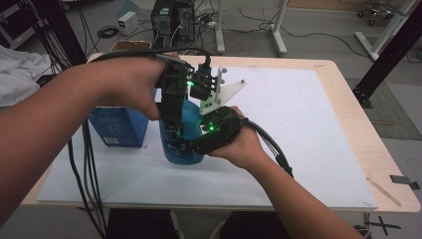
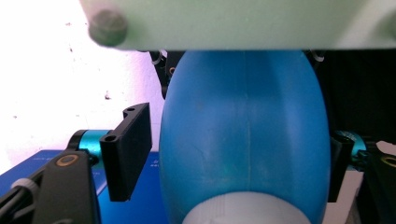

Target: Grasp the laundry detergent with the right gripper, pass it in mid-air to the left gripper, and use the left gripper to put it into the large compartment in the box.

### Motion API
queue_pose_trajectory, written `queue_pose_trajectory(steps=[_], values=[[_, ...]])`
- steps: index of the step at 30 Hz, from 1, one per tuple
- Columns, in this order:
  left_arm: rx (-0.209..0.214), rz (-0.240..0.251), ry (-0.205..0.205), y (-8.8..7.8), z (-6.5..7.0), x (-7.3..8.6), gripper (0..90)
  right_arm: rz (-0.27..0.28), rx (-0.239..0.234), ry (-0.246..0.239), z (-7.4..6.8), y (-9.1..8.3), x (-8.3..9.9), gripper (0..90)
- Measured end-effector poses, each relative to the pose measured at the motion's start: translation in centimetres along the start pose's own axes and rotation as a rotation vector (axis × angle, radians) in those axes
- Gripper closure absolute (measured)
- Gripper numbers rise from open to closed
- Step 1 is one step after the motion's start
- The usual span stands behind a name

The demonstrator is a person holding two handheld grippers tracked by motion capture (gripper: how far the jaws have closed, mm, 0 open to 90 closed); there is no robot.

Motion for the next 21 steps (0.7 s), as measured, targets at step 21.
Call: queue_pose_trajectory(steps=[21], values=[[0.028,0.004,0.001,0.19,-0.04,-0.11,39.2,-0.004,0.014,0.002,0.25,-0.1,0.13,47.2]])
Point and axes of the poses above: each handheld gripper's, and its own axes: y roughly forward along the jaws, x roughly out of its underside, z roughly to its right, the point moved 4 cm from there along y, roughly forward along the jaws, and after that the axes turned 13 degrees about x, right-handed, at the moved point
